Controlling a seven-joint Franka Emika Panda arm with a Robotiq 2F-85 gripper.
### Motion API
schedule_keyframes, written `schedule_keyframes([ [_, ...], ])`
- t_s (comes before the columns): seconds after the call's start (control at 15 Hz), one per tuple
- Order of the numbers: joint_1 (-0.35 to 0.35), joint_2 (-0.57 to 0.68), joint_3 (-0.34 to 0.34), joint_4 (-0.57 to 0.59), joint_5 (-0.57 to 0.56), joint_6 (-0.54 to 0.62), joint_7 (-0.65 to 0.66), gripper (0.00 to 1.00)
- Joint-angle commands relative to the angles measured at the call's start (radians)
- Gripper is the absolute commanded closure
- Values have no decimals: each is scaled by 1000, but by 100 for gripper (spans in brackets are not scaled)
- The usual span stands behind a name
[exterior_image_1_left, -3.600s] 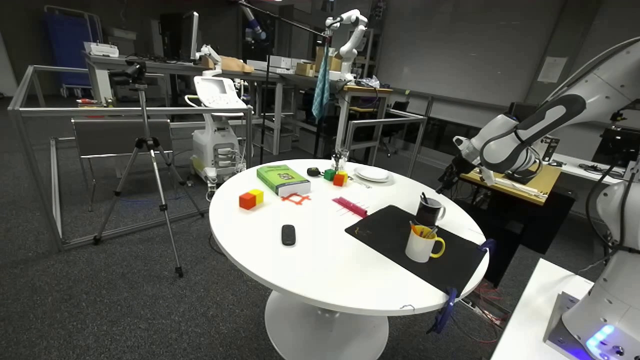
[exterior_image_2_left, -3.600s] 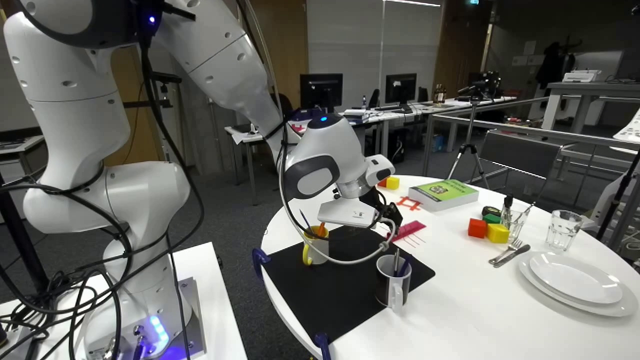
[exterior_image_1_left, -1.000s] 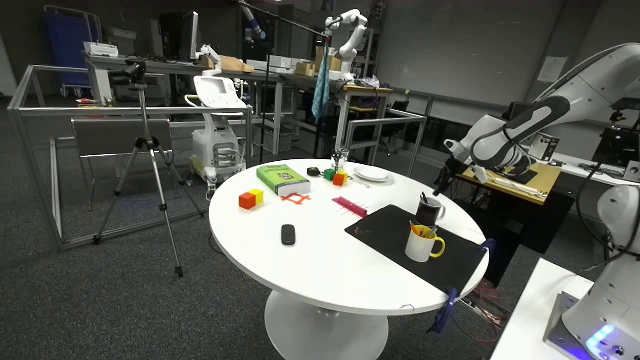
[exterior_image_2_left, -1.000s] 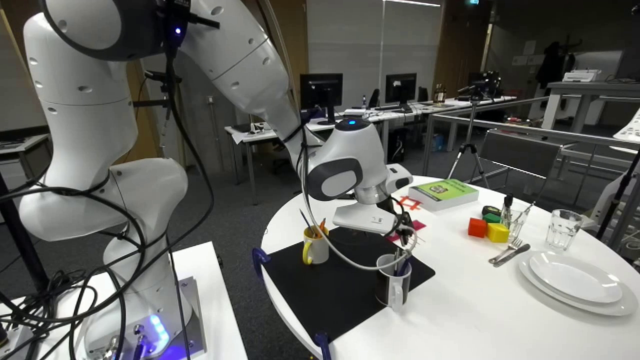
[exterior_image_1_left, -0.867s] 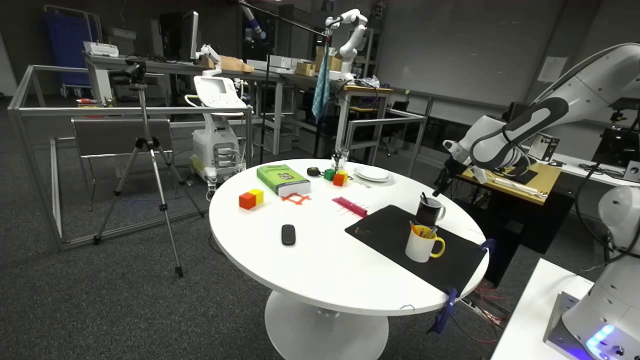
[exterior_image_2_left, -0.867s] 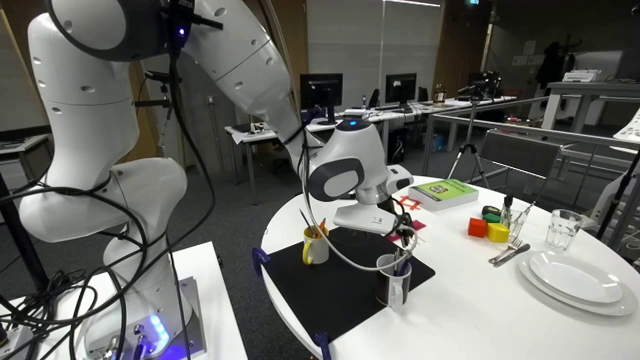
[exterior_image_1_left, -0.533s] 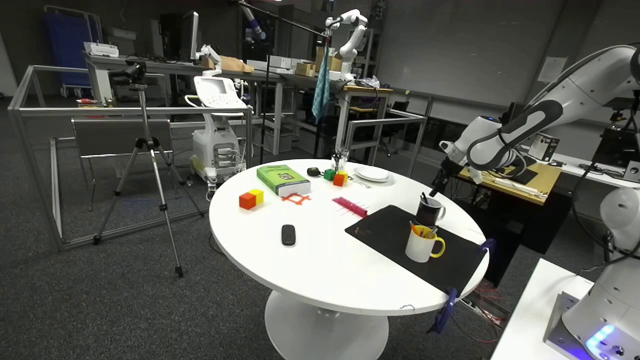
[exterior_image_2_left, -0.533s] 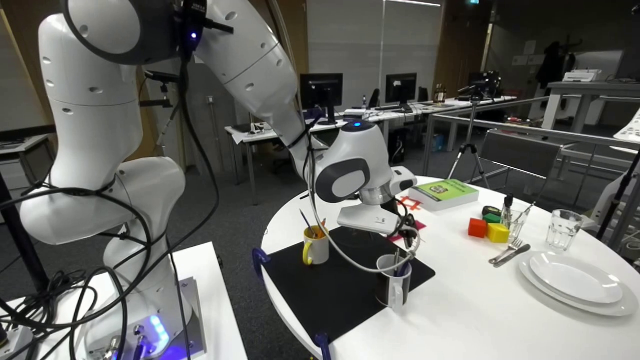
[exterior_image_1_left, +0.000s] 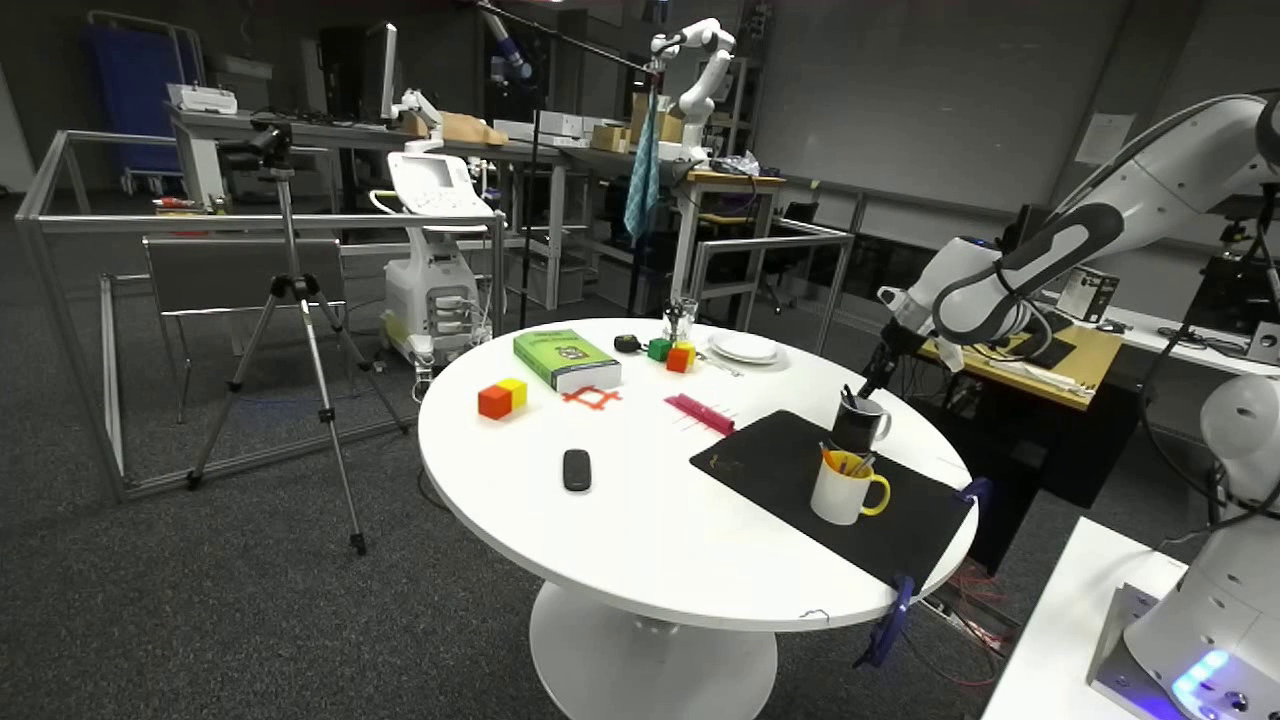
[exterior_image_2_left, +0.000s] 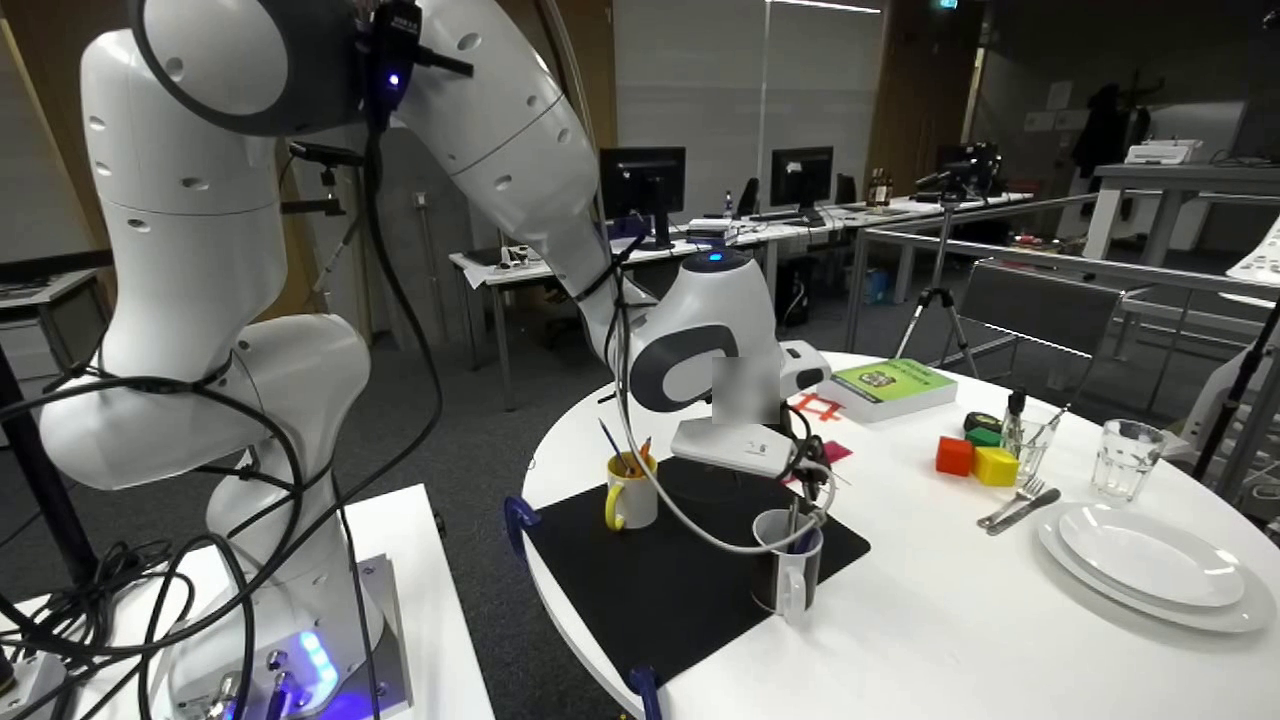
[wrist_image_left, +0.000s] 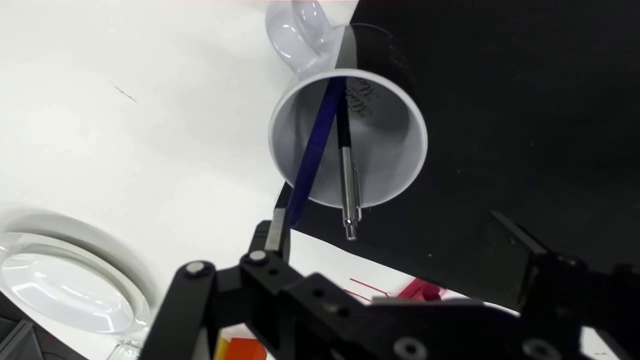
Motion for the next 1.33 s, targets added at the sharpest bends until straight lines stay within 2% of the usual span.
schedule_keyframes([
  [0.0, 23, 2, -18, 15, -16, -29, 14, 0],
  [0.33, 40, -4, -25, 32, -20, -33, 22, 0],
  [1.27, 134, -15, -99, 115, -32, -170, 103, 0],
])
